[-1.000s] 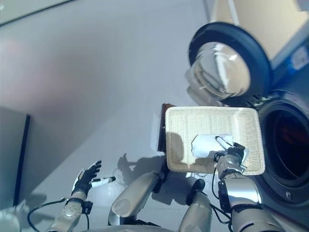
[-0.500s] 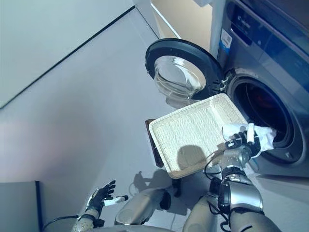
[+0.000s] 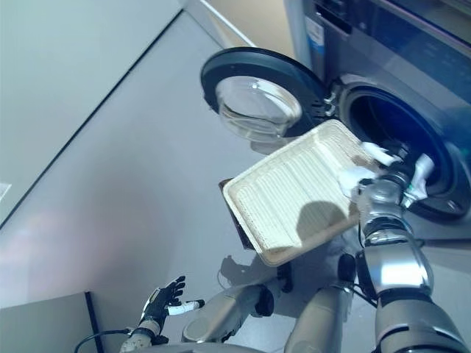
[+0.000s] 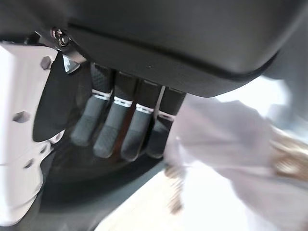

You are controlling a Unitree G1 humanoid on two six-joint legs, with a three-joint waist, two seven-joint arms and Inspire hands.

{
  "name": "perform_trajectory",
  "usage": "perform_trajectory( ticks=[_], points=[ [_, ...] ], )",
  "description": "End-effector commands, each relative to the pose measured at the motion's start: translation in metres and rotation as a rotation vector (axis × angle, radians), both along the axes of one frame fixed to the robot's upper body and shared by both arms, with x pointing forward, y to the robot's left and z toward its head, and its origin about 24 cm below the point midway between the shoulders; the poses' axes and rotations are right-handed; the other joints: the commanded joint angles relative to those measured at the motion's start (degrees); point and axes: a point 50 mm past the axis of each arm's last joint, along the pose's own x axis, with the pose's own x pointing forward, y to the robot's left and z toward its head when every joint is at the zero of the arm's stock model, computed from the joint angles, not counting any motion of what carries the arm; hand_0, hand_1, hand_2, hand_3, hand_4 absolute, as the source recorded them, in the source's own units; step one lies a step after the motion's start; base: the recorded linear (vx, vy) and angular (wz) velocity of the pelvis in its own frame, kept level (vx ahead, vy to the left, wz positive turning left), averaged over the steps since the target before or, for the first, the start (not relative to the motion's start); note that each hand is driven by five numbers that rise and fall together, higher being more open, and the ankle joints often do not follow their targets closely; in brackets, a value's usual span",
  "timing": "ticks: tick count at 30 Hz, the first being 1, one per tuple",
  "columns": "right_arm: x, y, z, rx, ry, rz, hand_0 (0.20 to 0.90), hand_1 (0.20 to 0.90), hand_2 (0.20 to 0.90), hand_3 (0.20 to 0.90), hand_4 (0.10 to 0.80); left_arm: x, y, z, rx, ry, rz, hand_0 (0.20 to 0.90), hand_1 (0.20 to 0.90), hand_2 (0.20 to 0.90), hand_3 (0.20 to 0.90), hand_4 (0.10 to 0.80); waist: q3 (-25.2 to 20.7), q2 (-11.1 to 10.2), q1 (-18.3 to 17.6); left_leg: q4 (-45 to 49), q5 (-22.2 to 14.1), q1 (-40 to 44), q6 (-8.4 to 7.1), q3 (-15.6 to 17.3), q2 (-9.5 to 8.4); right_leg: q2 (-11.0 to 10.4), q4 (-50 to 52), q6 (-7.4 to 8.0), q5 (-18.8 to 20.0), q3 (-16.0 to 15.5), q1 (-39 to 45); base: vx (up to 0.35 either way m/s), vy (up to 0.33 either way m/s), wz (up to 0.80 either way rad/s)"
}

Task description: Pick up the clothes and place them into the washing machine

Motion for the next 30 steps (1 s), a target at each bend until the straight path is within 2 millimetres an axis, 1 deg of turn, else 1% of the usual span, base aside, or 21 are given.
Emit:
perform_trajectory(
  ticks=[1, 3, 4, 6, 7, 9, 11, 12, 13, 14, 15, 16, 17, 19, 22, 25, 27, 29, 30],
  points=[
    [0.017, 0.044, 0.021, -0.073, -0.078, 0.344, 0.900, 0.900, 0.900, 0.900, 0.800, -0.007, 0.033, 0.005, 0.065, -0.030, 0.090, 0.900, 0.900, 0.900, 0.900, 0.800, -1.49, -2.96, 0.76, 4.90, -1.70, -3.67, -5.85, -2.00, 1.77, 1.86, -1.68, -3.31, 0.82, -1.54, 1.82, 0.014, -0.091, 0.00],
    [0.014, 0.061, 0.013, -0.180, -0.019, 0.450, 0.900, 0.900, 0.900, 0.900, 0.800, -0.011, 0.040, 0.003, 0.079, -0.005, 0.097, 0.900, 0.900, 0.900, 0.900, 0.800, -1.72, -5.34, 0.58, 4.70, -1.50, -3.09, -6.13, -2.26, 2.34, 2.41, -2.24, -3.38, 0.91, -1.90, 2.76, 0.032, -0.097, 0.07],
    [0.010, 0.059, 0.004, -0.190, 0.012, 0.449, 0.900, 0.900, 0.900, 0.900, 0.800, -0.013, 0.042, 0.002, 0.082, 0.004, 0.104, 0.900, 0.900, 0.900, 0.900, 0.800, -1.82, -6.29, 0.59, 4.59, -1.53, -2.63, -6.20, -2.49, 2.47, 2.61, -2.57, -3.37, 0.95, -2.20, 3.45, 0.054, -0.106, 0.06],
    [0.007, 0.061, -0.002, -0.280, 0.067, 0.483, 0.900, 0.900, 0.900, 0.900, 0.800, -0.017, 0.047, 0.001, 0.098, 0.024, 0.115, 0.900, 0.900, 0.900, 0.900, 0.800, -2.27, -8.19, 0.73, 4.37, -1.58, -1.77, -6.40, -2.92, 2.89, 2.92, -3.53, -3.33, 1.11, -2.70, 4.82, 0.056, -0.102, 0.10],
    [0.005, 0.056, -0.010, -0.304, 0.113, 0.466, 0.900, 0.900, 0.900, 0.900, 0.800, -0.018, 0.050, 0.000, 0.110, 0.031, 0.117, 0.900, 0.900, 0.900, 0.900, 0.800, -2.53, -9.22, 1.01, 4.07, -1.30, -1.43, -6.59, -3.13, 3.09, 3.03, -4.33, -3.33, 1.47, -3.22, 5.66, 0.055, -0.114, 0.12],
    [0.002, 0.053, -0.016, -0.423, 0.188, 0.466, 0.900, 0.900, 0.900, 0.900, 0.800, -0.020, 0.054, 0.000, 0.131, 0.041, 0.116, 0.900, 0.900, 0.900, 0.900, 0.800, -3.04, -11.11, 1.57, 3.72, -1.26, -0.68, -6.79, -3.86, 3.40, 3.25, -5.46, -3.29, 1.70, -4.12, 7.02, 0.056, -0.122, 0.15],
    [-0.003, 0.043, -0.028, -0.506, 0.289, 0.439, 0.900, 0.900, 0.900, 0.900, 0.800, -0.022, 0.058, 0.000, 0.144, 0.048, 0.117, 0.900, 0.900, 0.900, 0.900, 0.800, -3.19, -12.63, 2.16, 3.86, -1.47, -0.08, -6.90, -4.48, 3.54, 3.38, -5.98, -3.35, 1.67, -4.98, 8.24, 0.049, -0.102, 0.20],
    [-0.002, 0.041, -0.029, -0.573, 0.320, 0.422, 0.900, 0.900, 0.900, 0.900, 0.800, -0.022, 0.060, 0.001, 0.153, 0.050, 0.115, 0.900, 0.900, 0.900, 0.900, 0.800, -3.23, -13.37, 2.46, 3.93, -1.54, -0.02, -6.95, -4.79, 3.56, 3.44, -6.41, -3.37, 1.73, -5.29, 8.74, 0.031, -0.093, 0.12],
    [-0.002, 0.038, -0.030, -0.639, 0.356, 0.415, 0.900, 0.900, 0.900, 0.900, 0.800, -0.022, 0.062, 0.001, 0.163, 0.049, 0.115, 0.900, 0.900, 0.900, 0.900, 0.800, -3.22, -13.91, 2.69, 4.04, -1.52, -0.06, -6.98, -5.10, 3.64, 3.57, -6.53, -3.41, 1.74, -5.61, 8.96, 0.015, -0.103, 0.15],
    [-0.006, 0.031, -0.038, -0.683, 0.423, 0.382, 0.900, 0.900, 0.900, 0.900, 0.800, -0.021, 0.064, 0.001, 0.175, 0.054, 0.111, 0.900, 0.900, 0.900, 0.900, 0.800, -3.14, -14.44, 3.06, 4.24, -1.53, -0.16, -7.00, -5.47, 3.64, 3.68, -6.71, -3.52, 1.71, -6.11, 9.22, -0.007, -0.089, 0.17],
    [-0.005, 0.026, -0.037, -0.749, 0.461, 0.349, 0.900, 0.900, 0.900, 0.900, 0.800, -0.020, 0.067, 0.002, 0.184, 0.054, 0.121, 0.900, 0.900, 0.900, 0.900, 0.800, -2.96, -14.95, 3.23, 4.39, -1.58, -0.36, -7.04, -5.71, 3.73, 3.70, -6.71, -3.61, 1.75, -6.50, 9.13, -0.028, -0.086, 0.17],
    [-0.006, 0.022, -0.040, -0.816, 0.503, 0.328, 0.900, 0.900, 0.900, 0.900, 0.800, -0.017, 0.069, 0.003, 0.190, 0.047, 0.126, 0.900, 0.900, 0.900, 0.900, 0.800, -2.68, -15.24, 3.43, 4.75, -1.56, -0.76, -7.07, -5.95, 3.80, 3.75, -6.51, -3.74, 1.79, -6.85, 8.81, -0.064, -0.070, 0.19],
    [-0.006, 0.018, -0.041, -0.881, 0.547, 0.300, 0.900, 0.900, 0.900, 0.900, 0.800, -0.015, 0.072, 0.004, 0.201, 0.037, 0.136, 0.900, 0.900, 0.900, 0.900, 0.800, -2.24, -15.58, 3.68, 5.08, -1.61, -1.26, -7.07, -6.21, 3.74, 3.82, -6.40, -3.89, 1.82, -7.10, 8.50, -0.089, -0.068, 0.15],
    [-0.001, 0.019, -0.034, -1.020, 0.573, 0.283, 0.900, 0.900, 0.900, 0.900, 0.800, -0.009, 0.078, 0.009, 0.219, 0.008, 0.163, 0.900, 0.900, 0.900, 0.900, 0.800, -0.95, -16.18, 3.93, 6.30, -1.54, -3.17, -7.07, -6.60, 3.88, 4.09, -5.66, -4.29, 1.93, -7.45, 7.05, -0.127, -0.061, 0.18],
    [0.002, 0.012, -0.024, -1.135, 0.625, 0.227, 0.900, 0.900, 0.900, 0.900, 0.800, -0.004, 0.086, 0.014, 0.244, -0.023, 0.205, 0.900, 0.900, 0.900, 0.900, 0.800, 1.03, -16.91, 4.11, 8.03, -1.58, -5.39, -7.08, -6.83, 4.16, 4.52, -4.13, -4.86, 1.73, -7.92, 4.74, -0.121, -0.037, 0.11],
    [0.007, 0.011, -0.017, -1.152, 0.630, 0.184, 0.900, 0.900, 0.900, 0.900, 0.800, 0.004, 0.092, 0.019, 0.251, -0.059, 0.252, 0.900, 0.900, 0.900, 0.900, 0.800, 3.06, -17.65, 4.26, 9.52, -1.34, -7.61, -7.26, -7.07, 4.56, 4.83, -2.48, -5.45, 1.51, -8.46, 2.46, -0.108, -0.047, 0.09],
    [0.010, 0.013, -0.013, -1.179, 0.640, 0.173, 0.900, 0.900, 0.900, 0.900, 0.800, 0.005, 0.093, 0.019, 0.259, -0.058, 0.262, 0.900, 0.900, 0.900, 0.900, 0.800, 3.73, -17.93, 4.27, 10.14, -1.25, -8.51, -7.39, -7.19, 4.72, 4.98, -1.77, -5.72, 1.18, -8.72, 1.60, -0.060, -0.039, 0.08],
    [0.014, 0.016, -0.007, -1.216, 0.639, 0.155, 0.900, 0.900, 0.900, 0.900, 0.800, 0.013, 0.096, 0.022, 0.271, -0.077, 0.278, 0.900, 0.900, 0.900, 0.900, 0.800, 4.53, -18.33, 4.32, 10.94, -1.29, -9.55, -7.64, -7.45, 4.97, 5.11, -0.82, -6.14, 0.63, -9.07, 0.65, -0.059, -0.059, 0.08],
    [0.017, 0.017, -0.003, -1.235, 0.638, 0.141, 0.900, 0.900, 0.900, 0.900, 0.800, 0.023, 0.100, 0.029, 0.278, -0.121, 0.303, 0.900, 0.900, 0.900, 0.900, 0.800, 5.61, -18.77, 4.37, 12.42, -1.50, -11.14, -7.84, -7.91, 5.13, 5.33, 0.22, -6.55, 0.32, -9.49, -0.63, -0.072, -0.087, 0.11]
  ],
)
